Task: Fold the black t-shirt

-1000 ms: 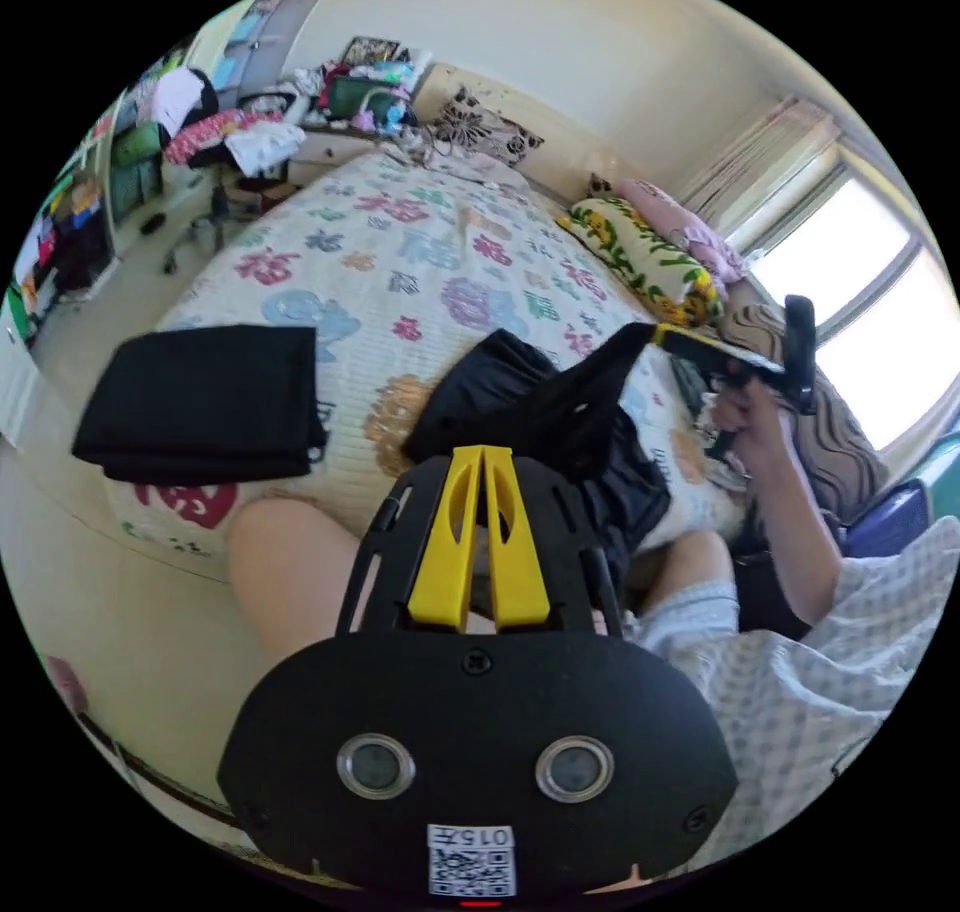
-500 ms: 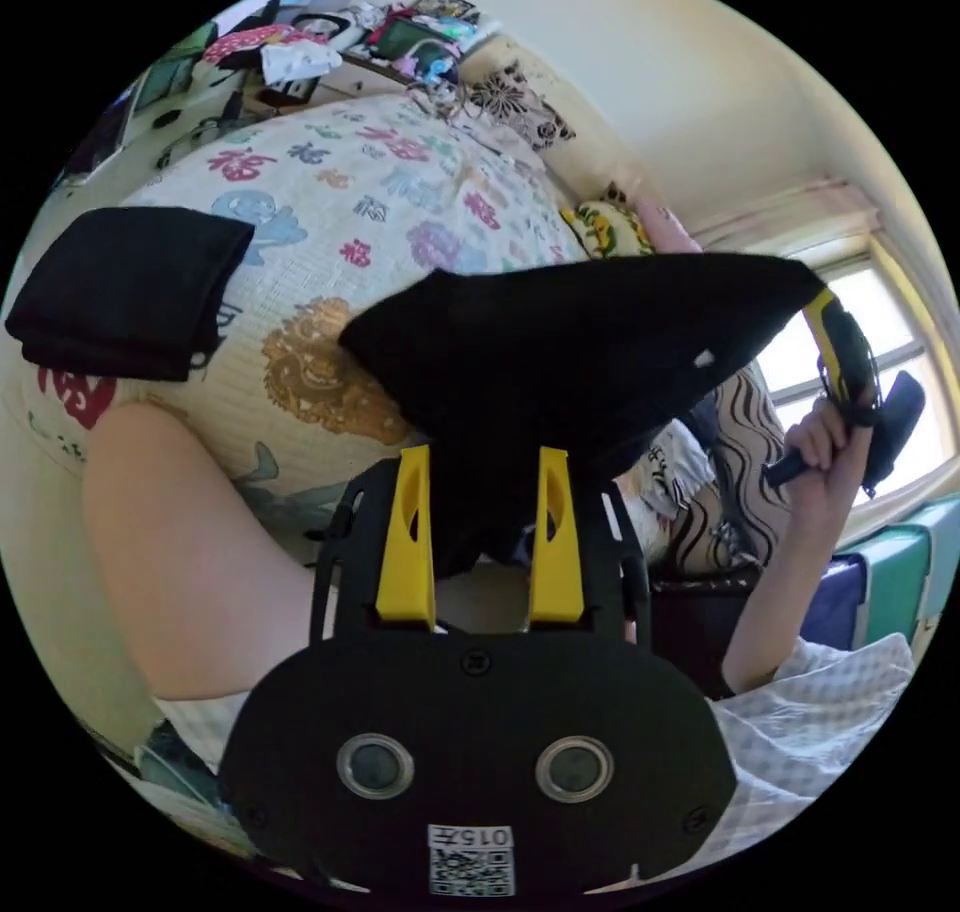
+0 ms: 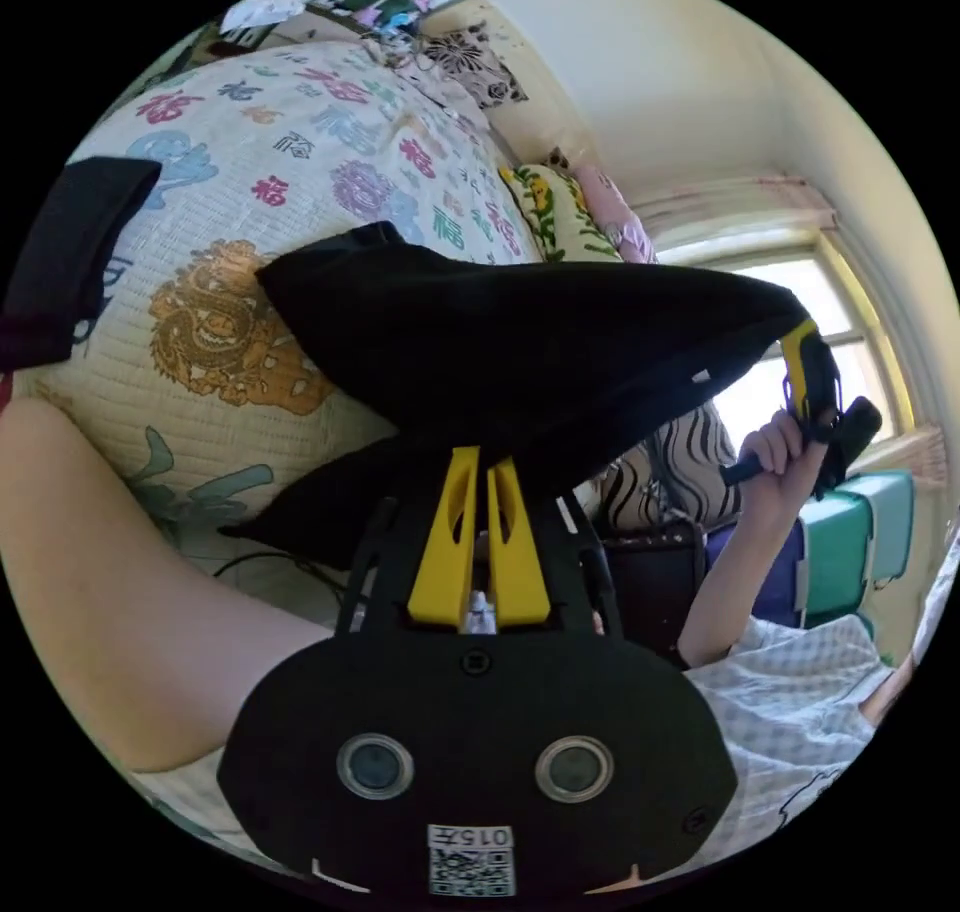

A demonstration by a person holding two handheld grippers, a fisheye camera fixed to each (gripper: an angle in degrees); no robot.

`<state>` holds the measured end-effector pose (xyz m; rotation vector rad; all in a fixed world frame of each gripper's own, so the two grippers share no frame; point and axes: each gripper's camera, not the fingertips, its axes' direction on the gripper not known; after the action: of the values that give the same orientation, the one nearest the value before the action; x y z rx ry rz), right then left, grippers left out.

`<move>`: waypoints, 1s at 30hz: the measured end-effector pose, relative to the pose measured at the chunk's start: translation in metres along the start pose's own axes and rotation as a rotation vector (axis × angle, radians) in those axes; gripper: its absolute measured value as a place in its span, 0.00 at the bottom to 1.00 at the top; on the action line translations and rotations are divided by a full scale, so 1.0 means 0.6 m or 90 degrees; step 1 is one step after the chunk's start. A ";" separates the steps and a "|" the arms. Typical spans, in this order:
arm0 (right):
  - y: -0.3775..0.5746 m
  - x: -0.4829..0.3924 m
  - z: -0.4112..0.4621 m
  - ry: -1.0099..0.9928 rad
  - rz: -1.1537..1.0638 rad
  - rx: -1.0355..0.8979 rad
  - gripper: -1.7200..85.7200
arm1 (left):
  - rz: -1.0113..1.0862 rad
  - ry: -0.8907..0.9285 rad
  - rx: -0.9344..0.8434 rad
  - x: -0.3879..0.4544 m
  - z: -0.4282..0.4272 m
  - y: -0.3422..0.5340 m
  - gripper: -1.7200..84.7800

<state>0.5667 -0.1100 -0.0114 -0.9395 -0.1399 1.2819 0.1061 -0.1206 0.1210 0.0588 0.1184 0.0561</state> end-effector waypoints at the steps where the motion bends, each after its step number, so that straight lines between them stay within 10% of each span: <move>1: 0.019 0.007 -0.015 0.017 0.014 -0.002 0.01 | 0.011 -0.017 0.009 0.012 -0.016 0.002 0.01; 15: 0.042 0.050 -0.369 0.149 0.081 0.297 0.01 | 0.619 -0.258 0.485 0.719 -0.502 -0.013 0.01; 30: 0.049 -0.041 -0.516 0.327 -0.050 0.441 0.01 | 0.776 -0.347 0.628 0.927 -0.554 0.134 0.01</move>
<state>0.7137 -0.2914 -0.2186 -0.6170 0.6268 0.8787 0.6135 0.0110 -0.2680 1.1234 -0.4644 1.1906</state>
